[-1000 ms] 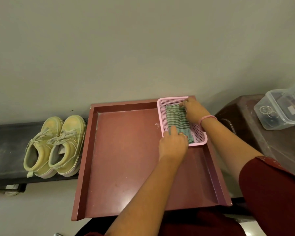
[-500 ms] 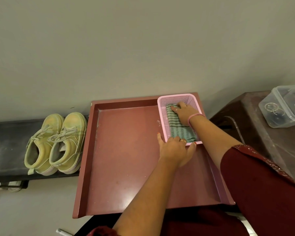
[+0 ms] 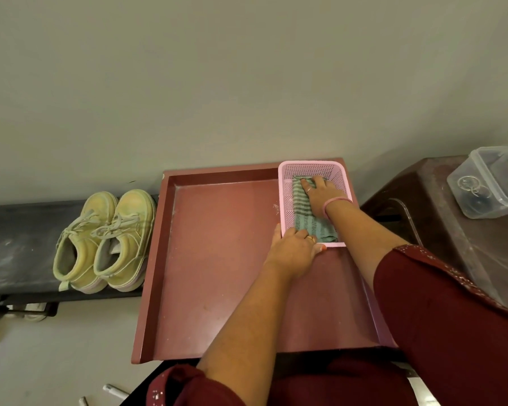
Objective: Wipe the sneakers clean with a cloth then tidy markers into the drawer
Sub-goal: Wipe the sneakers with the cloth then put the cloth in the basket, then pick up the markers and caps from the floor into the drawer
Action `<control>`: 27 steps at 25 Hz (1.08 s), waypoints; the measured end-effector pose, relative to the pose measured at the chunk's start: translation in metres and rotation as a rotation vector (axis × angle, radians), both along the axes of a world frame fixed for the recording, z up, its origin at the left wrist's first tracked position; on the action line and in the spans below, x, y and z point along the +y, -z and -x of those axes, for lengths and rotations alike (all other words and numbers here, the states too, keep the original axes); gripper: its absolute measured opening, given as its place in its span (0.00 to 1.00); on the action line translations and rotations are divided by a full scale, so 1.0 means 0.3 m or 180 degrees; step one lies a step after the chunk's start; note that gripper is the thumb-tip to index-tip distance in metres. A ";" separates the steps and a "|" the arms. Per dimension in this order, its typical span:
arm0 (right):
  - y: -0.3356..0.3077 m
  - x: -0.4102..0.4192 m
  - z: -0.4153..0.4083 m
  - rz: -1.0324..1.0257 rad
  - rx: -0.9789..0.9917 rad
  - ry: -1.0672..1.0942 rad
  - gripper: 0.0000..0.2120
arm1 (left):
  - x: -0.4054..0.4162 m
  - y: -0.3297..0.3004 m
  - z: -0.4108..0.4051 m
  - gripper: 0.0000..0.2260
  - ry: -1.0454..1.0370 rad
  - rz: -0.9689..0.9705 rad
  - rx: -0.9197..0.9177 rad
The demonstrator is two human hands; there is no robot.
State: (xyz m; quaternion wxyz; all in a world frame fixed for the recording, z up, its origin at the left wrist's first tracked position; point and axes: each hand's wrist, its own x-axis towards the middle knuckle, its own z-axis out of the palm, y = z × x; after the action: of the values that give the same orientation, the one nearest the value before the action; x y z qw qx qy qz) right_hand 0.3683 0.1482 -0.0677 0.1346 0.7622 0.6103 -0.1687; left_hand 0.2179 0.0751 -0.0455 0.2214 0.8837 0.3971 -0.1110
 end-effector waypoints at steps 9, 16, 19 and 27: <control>-0.178 -0.046 -0.072 -0.0633 0.1374 0.0301 0.27 | -0.017 0.028 0.041 0.21 -0.0112 0.0190 -0.0536; -0.274 -0.341 0.066 -0.1899 0.3070 0.1733 0.18 | -0.192 -0.068 0.166 0.21 -0.0869 0.0275 -0.1821; -0.282 -0.542 0.192 -0.2134 0.3241 0.2168 0.16 | -0.334 -0.127 0.285 0.19 -0.1330 0.0274 -0.2125; -0.271 -0.986 0.505 -0.1728 0.3284 0.2079 0.16 | -0.677 -0.210 0.642 0.16 -0.2289 0.0388 -0.2688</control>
State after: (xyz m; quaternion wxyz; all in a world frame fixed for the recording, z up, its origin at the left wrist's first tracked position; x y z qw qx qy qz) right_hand 0.2167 -0.1476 0.0137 -0.4292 0.7363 0.3551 -0.3841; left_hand 0.0253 -0.1280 0.0174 0.4358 0.6460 0.5433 0.3125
